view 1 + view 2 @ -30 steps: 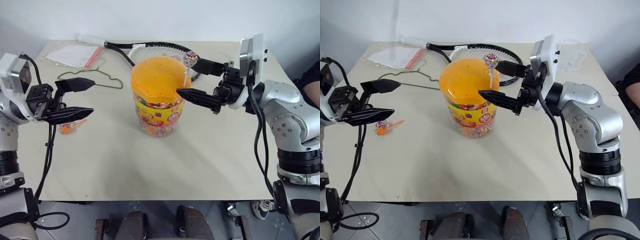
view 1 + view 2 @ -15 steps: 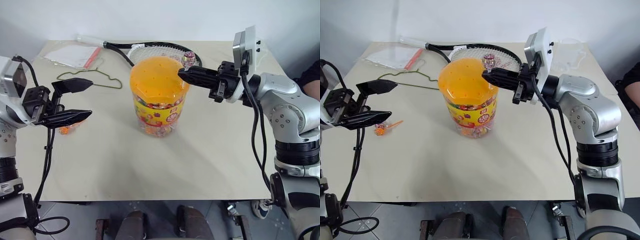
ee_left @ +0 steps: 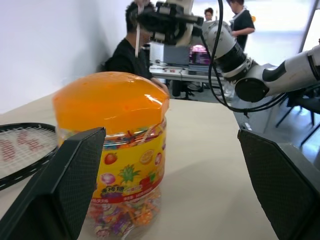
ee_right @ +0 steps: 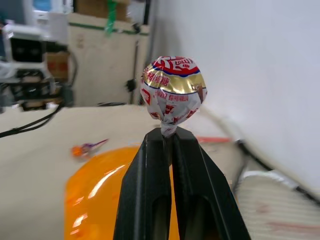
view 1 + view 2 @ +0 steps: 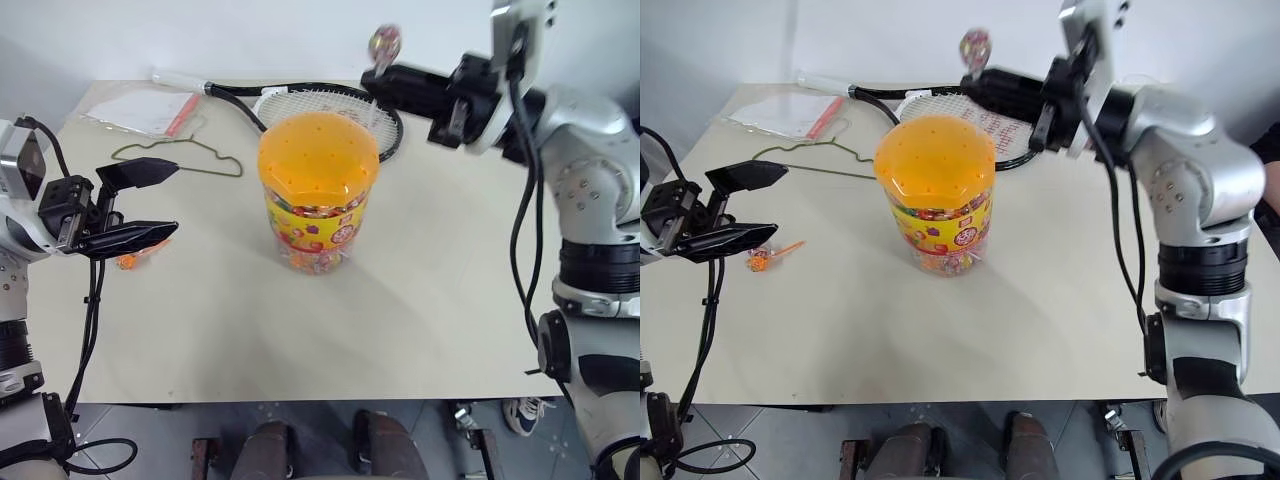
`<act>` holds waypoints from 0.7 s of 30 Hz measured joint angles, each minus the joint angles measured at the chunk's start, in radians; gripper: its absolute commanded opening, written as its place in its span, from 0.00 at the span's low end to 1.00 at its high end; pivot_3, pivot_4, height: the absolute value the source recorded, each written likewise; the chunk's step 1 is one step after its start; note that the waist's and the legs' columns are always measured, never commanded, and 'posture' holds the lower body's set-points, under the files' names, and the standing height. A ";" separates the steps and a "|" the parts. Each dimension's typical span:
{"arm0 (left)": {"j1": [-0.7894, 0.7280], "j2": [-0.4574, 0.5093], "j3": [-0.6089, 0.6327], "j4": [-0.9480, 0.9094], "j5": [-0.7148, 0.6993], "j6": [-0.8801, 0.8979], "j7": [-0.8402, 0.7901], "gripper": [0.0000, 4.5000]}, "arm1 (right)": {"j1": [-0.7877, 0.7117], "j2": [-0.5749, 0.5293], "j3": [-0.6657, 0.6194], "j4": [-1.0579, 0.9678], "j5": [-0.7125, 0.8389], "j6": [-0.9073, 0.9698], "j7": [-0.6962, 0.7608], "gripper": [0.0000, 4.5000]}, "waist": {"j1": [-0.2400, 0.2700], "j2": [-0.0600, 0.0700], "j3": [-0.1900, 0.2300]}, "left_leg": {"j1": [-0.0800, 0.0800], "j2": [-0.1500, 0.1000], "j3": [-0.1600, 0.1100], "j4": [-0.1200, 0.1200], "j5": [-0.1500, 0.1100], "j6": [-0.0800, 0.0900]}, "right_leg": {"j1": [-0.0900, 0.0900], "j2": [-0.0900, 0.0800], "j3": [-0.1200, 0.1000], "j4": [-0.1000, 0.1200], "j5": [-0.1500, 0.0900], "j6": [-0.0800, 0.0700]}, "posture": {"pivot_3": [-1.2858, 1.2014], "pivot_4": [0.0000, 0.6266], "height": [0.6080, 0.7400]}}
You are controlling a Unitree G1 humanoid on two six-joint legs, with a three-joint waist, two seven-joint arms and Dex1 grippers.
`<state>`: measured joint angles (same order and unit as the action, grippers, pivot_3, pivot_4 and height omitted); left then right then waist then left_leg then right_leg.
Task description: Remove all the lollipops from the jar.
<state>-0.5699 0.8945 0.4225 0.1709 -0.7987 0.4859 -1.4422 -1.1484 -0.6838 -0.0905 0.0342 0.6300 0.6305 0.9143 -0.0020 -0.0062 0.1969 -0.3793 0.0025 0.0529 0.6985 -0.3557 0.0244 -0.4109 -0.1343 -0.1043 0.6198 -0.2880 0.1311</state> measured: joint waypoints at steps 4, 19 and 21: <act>0.018 0.025 0.020 0.002 0.000 -0.001 0.002 1.00 | 0.029 -0.146 -0.030 -0.007 -0.033 0.023 0.028 0.01 | -0.001 0.000 0.000 | 0.000 0.000 0.001 0.000 -0.001 0.002 | 0.000 0.000 0.000 -0.001 0.000 0.000 | 0.52 0.24 1.00; 0.051 0.033 0.069 0.002 -0.003 0.007 0.013 1.00 | 0.561 -0.319 -0.046 -0.038 -0.161 0.258 -0.116 0.01 | -0.001 0.000 0.000 | 0.000 0.001 0.013 0.000 -0.001 0.002 | -0.001 -0.001 0.001 0.000 0.000 0.000 | 0.52 0.24 1.00; 0.054 0.037 0.069 0.002 0.000 0.006 0.015 1.00 | 0.573 -0.298 -0.030 -0.007 -0.196 0.256 -0.151 0.01 | -0.003 0.000 0.000 | 0.000 0.001 0.013 0.000 -0.001 0.002 | -0.002 0.000 0.001 0.000 0.000 0.000 | 0.52 0.24 1.00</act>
<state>-0.5160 0.9319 0.4913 0.1726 -0.7988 0.4916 -1.4267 -0.5757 -0.9813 -0.1200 0.0276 0.4337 0.8864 0.7637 -0.0048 -0.0061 0.1969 -0.3795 0.0039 0.0655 0.6988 -0.3569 0.0259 -0.4127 -0.1347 -0.1033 0.6196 -0.2879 0.1312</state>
